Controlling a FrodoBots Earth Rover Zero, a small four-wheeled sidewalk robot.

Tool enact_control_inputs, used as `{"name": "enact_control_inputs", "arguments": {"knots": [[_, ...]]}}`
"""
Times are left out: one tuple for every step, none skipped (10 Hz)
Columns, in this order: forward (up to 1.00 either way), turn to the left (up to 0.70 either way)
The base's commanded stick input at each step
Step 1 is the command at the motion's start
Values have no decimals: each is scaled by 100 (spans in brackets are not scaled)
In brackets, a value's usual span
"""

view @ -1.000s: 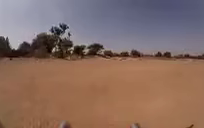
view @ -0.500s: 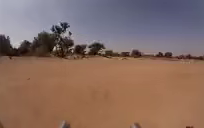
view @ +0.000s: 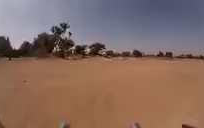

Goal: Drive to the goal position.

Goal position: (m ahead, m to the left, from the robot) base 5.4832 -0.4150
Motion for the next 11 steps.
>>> {"name": "enact_control_inputs", "arguments": {"knots": [[50,0],[50,0],[50,0],[50,0],[50,0],[50,0],[50,0],[50,0],[50,0],[50,0],[50,0]]}}
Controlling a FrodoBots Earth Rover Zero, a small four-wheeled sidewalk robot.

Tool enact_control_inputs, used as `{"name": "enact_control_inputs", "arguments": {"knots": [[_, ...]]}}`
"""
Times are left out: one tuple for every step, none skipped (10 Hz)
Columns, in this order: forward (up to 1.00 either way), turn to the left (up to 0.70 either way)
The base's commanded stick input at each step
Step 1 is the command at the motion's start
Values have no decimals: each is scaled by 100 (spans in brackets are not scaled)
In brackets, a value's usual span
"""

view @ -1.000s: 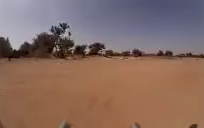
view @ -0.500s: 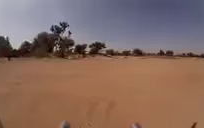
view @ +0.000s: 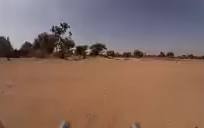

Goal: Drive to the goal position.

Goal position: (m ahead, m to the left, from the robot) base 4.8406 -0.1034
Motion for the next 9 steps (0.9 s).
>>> {"name": "enact_control_inputs", "arguments": {"knots": [[50,0],[50,0],[50,0],[50,0],[50,0],[50,0],[50,0],[50,0],[50,0]]}}
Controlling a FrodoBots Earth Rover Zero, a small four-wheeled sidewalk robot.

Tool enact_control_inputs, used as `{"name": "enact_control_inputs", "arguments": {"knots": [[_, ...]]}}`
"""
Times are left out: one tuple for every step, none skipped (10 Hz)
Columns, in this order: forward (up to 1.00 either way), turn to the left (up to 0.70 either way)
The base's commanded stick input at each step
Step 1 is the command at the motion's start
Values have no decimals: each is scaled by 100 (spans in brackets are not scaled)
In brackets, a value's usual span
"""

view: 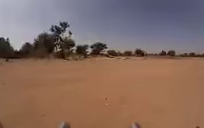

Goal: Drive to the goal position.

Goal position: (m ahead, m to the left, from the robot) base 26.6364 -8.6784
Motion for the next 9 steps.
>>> {"name": "enact_control_inputs", "arguments": {"knots": [[50,0],[50,-13],[50,-50],[50,-50],[50,-50],[50,-50],[50,-22],[50,0],[50,0]]}}
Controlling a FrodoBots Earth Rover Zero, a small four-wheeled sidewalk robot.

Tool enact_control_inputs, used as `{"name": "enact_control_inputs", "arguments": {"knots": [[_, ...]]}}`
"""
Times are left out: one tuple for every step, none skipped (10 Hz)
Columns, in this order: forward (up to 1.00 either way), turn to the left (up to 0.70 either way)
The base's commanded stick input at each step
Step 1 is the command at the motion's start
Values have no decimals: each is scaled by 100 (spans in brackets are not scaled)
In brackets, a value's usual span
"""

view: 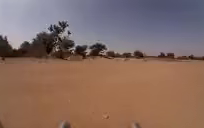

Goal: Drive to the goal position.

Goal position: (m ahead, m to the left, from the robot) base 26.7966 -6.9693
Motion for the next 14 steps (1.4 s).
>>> {"name": "enact_control_inputs", "arguments": {"knots": [[50,0],[50,0],[50,0],[50,0],[50,0],[50,0],[50,0],[50,0],[50,0],[50,0],[50,0],[50,0],[50,0],[50,0]]}}
